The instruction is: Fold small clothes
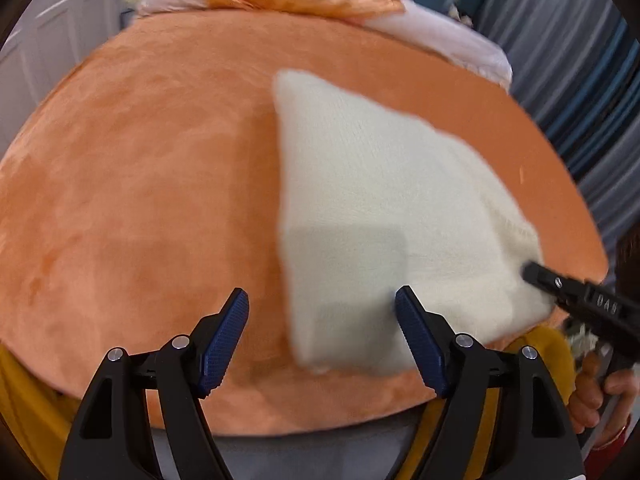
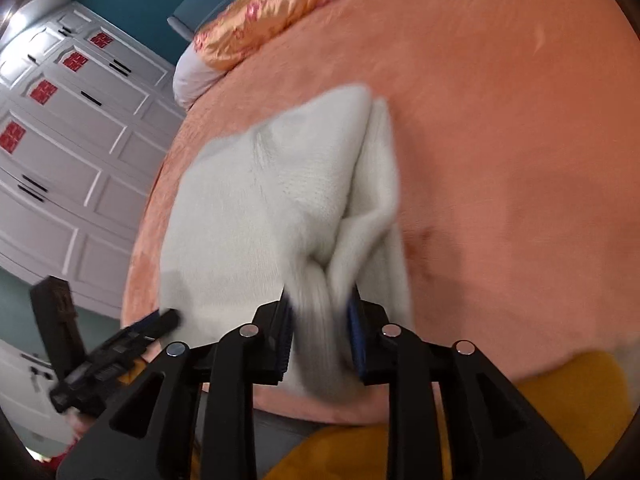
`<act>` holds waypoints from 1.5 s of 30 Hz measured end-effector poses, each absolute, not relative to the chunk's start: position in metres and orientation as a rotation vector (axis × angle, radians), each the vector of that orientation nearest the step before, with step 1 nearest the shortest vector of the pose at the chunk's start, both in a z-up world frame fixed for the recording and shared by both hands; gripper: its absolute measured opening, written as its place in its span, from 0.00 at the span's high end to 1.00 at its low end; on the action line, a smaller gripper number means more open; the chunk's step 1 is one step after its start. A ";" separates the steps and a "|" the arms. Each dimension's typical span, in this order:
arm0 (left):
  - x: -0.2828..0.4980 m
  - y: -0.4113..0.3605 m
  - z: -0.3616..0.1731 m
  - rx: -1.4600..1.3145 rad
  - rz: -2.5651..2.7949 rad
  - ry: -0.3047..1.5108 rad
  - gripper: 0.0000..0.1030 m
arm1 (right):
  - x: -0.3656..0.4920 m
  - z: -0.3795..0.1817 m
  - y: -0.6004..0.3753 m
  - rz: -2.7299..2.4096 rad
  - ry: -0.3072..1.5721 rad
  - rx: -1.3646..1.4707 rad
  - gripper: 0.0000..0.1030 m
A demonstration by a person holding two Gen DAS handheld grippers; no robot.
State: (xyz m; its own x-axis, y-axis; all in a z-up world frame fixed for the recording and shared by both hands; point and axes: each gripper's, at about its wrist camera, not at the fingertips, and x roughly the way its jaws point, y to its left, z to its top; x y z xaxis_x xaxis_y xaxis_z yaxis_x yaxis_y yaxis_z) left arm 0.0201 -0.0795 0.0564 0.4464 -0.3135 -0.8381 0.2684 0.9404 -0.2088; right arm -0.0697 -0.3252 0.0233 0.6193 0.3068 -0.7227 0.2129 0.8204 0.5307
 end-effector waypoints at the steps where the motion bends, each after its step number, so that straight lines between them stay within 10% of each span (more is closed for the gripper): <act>1: 0.018 -0.068 0.062 -0.055 -0.342 1.032 0.29 | -0.081 0.031 -0.324 0.025 0.903 0.595 0.77; 20: -0.009 -0.113 0.007 0.173 -0.359 1.061 0.29 | -0.083 0.038 -0.289 -0.059 0.930 0.513 0.55; 22: -0.003 -0.112 0.003 0.176 -0.347 1.057 0.40 | -0.078 0.027 -0.290 -0.085 0.948 0.512 0.50; 24: 0.004 -0.101 0.007 0.122 -0.368 1.056 0.67 | -0.071 0.017 -0.290 -0.082 0.961 0.525 0.58; 26: 0.007 -0.088 0.015 0.035 -0.403 1.062 0.80 | -0.065 0.021 -0.291 -0.051 0.947 0.546 0.86; 45: -0.016 -0.038 0.026 -0.011 -0.365 1.114 0.92 | -0.079 0.037 -0.300 -0.120 0.936 0.476 0.82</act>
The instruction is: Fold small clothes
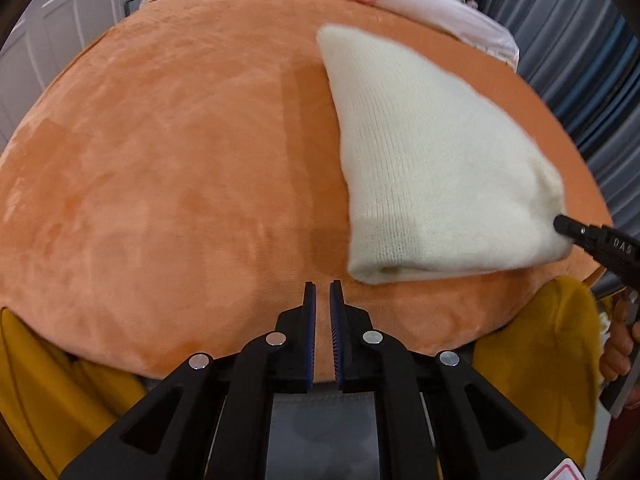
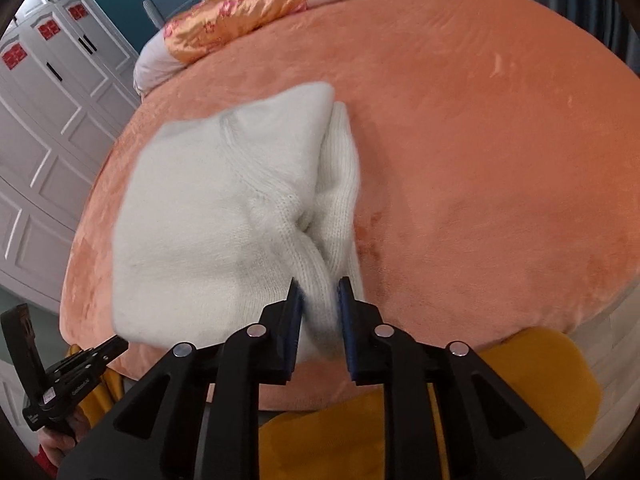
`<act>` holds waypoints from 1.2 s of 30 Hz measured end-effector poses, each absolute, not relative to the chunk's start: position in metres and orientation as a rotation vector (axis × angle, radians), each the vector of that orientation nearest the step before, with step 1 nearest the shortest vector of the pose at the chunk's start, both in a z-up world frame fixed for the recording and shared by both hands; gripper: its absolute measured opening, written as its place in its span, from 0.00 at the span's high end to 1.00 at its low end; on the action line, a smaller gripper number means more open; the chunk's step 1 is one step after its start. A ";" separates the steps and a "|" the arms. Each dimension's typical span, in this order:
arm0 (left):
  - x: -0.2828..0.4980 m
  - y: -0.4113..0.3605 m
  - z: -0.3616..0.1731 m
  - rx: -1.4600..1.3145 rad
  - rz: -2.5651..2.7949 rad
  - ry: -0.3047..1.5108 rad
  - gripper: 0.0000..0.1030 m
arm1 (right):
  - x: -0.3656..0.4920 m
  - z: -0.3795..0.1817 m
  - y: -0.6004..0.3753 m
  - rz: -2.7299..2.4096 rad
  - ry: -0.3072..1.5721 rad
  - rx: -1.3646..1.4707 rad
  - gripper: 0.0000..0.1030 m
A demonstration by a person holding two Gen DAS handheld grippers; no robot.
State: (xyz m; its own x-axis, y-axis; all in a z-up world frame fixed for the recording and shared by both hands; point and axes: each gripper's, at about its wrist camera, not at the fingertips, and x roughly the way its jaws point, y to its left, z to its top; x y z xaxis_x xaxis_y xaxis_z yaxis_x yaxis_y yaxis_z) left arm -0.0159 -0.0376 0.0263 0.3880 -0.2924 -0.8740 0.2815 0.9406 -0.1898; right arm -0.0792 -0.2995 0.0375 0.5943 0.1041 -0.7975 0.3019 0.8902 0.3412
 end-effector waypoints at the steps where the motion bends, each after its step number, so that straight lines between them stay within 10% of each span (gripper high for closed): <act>1: -0.016 -0.033 0.033 -0.025 -0.360 1.107 0.92 | -0.081 0.044 -0.295 -0.124 0.912 0.464 0.82; 12: 0.002 -0.084 0.072 -0.002 -0.437 0.979 0.92 | -0.031 -0.009 -0.185 0.094 1.093 0.267 0.85; 18: 0.016 -0.113 0.047 0.071 -0.415 1.020 0.93 | -0.056 0.057 -0.252 -0.012 0.910 0.391 0.83; 21: 0.021 -0.116 0.047 0.080 -0.400 1.025 0.93 | -0.052 0.065 -0.295 -0.069 0.858 0.477 0.53; 24: 0.022 -0.118 0.051 0.073 -0.389 1.028 0.94 | -0.021 0.037 -0.318 -0.066 0.961 0.534 0.49; 27: 0.023 -0.121 0.054 0.080 -0.381 1.033 0.94 | -0.005 0.017 -0.321 0.006 1.003 0.584 0.83; 36: 0.021 -0.129 0.051 0.100 -0.370 1.043 0.94 | -0.001 0.005 -0.309 -0.088 1.003 0.458 0.85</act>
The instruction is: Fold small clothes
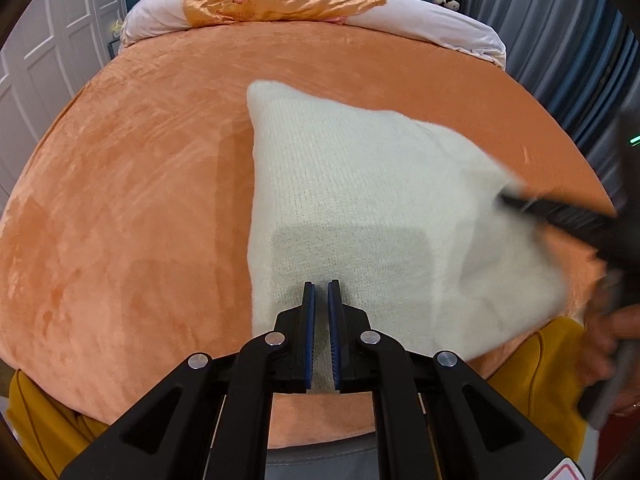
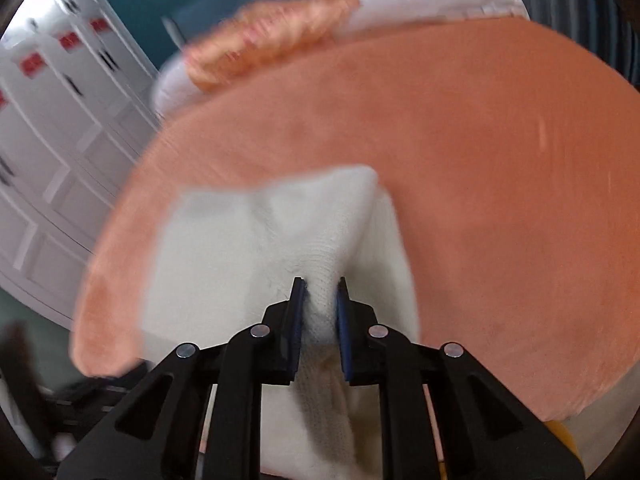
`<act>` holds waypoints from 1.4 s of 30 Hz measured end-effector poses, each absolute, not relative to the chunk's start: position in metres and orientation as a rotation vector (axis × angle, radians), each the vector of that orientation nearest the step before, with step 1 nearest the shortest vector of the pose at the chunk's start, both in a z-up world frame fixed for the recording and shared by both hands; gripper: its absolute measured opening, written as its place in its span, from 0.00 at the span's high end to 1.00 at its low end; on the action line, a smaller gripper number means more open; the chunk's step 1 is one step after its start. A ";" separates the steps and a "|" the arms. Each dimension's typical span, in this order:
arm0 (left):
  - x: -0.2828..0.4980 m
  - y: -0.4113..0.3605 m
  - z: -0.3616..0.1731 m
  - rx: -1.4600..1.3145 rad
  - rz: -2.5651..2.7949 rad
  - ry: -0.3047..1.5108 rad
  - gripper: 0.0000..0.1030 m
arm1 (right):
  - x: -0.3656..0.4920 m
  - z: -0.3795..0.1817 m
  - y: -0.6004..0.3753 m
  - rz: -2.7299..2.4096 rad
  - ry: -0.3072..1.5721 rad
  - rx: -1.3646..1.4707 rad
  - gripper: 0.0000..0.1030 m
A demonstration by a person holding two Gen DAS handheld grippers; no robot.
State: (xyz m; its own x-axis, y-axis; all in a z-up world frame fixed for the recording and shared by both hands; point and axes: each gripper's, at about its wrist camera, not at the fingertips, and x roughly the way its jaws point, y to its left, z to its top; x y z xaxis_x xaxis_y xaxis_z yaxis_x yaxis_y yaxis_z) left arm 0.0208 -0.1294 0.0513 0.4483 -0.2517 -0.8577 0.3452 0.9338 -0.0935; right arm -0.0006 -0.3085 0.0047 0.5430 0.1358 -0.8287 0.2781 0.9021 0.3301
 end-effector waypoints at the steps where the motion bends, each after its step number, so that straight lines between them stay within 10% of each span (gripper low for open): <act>1: 0.021 -0.129 0.050 0.103 -0.369 1.044 0.94 | -0.001 0.002 -0.309 -0.090 0.991 0.469 0.83; 9: 0.020 -0.134 0.047 0.145 -0.341 1.031 0.94 | -0.059 0.067 -0.293 -0.118 0.850 0.420 0.83; 27: -0.001 -0.142 0.040 0.194 -0.324 1.030 0.94 | -0.061 0.006 -0.256 -0.121 1.078 0.286 0.86; 42: -0.006 -0.144 0.042 0.193 -0.325 1.034 0.85 | -0.076 0.032 -0.271 -0.141 1.013 0.386 0.70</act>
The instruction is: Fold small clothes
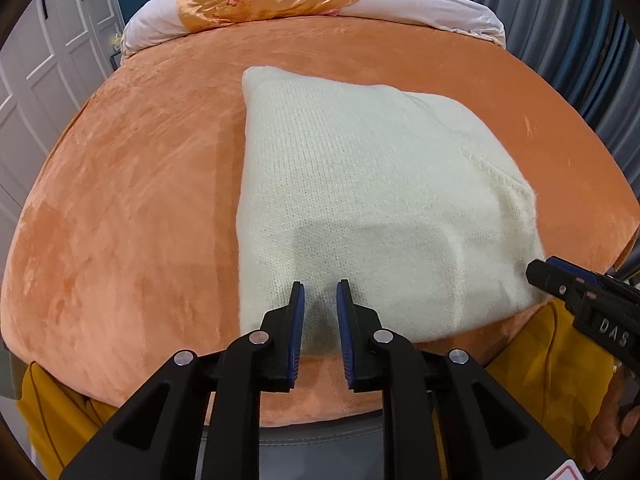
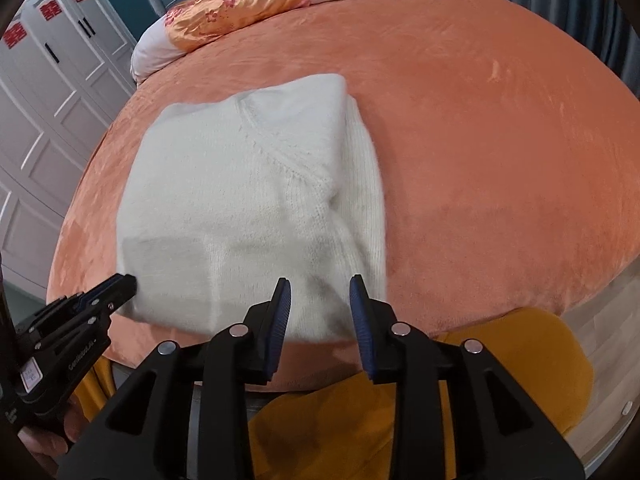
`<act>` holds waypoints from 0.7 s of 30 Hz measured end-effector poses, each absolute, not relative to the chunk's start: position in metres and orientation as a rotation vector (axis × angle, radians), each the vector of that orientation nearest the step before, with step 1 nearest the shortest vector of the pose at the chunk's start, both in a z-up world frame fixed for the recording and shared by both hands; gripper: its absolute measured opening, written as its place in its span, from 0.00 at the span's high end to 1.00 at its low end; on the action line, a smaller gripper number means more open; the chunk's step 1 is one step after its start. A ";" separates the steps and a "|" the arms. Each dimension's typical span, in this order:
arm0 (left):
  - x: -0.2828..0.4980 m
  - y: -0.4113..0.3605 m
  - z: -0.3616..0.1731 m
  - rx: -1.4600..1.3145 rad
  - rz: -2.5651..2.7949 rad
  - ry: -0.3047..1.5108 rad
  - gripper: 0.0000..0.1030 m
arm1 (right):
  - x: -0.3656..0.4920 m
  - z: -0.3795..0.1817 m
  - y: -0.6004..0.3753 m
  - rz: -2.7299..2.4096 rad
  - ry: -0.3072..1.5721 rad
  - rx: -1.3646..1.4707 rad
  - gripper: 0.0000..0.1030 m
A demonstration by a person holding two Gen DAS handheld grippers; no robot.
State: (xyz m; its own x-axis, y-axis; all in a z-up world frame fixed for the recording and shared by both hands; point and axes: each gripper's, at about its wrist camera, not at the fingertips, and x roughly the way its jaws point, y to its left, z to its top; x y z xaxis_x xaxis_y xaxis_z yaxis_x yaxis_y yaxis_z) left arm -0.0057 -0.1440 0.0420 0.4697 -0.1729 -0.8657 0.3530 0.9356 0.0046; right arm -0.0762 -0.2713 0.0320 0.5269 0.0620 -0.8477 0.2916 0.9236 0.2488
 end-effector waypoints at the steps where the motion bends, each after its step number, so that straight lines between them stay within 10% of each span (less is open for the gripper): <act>1: -0.006 -0.144 0.041 0.195 -0.324 1.034 0.85 | -0.075 0.030 -0.269 -0.144 1.020 0.366 0.70; 9: -0.010 -0.148 0.035 0.229 -0.338 1.029 0.70 | -0.060 0.008 -0.248 -0.152 1.077 0.238 0.64; 15: -0.009 -0.138 0.056 0.089 -0.407 1.041 0.19 | -0.073 0.026 -0.264 -0.159 0.987 0.336 0.59; 17: -0.003 -0.131 0.067 0.038 -0.399 1.013 0.17 | -0.076 0.032 -0.280 -0.180 0.943 0.395 0.36; 21: 0.023 -0.122 0.070 0.015 -0.345 1.014 0.16 | -0.062 0.027 -0.311 -0.171 0.953 0.501 0.34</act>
State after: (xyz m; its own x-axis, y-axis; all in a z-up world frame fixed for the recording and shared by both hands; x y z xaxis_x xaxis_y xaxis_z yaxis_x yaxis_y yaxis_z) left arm 0.0228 -0.1217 0.0705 0.4796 -0.2755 -0.8331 0.2896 0.9459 -0.1461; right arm -0.0619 -0.3115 0.0270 0.5757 0.0767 -0.8141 0.3552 0.8733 0.3334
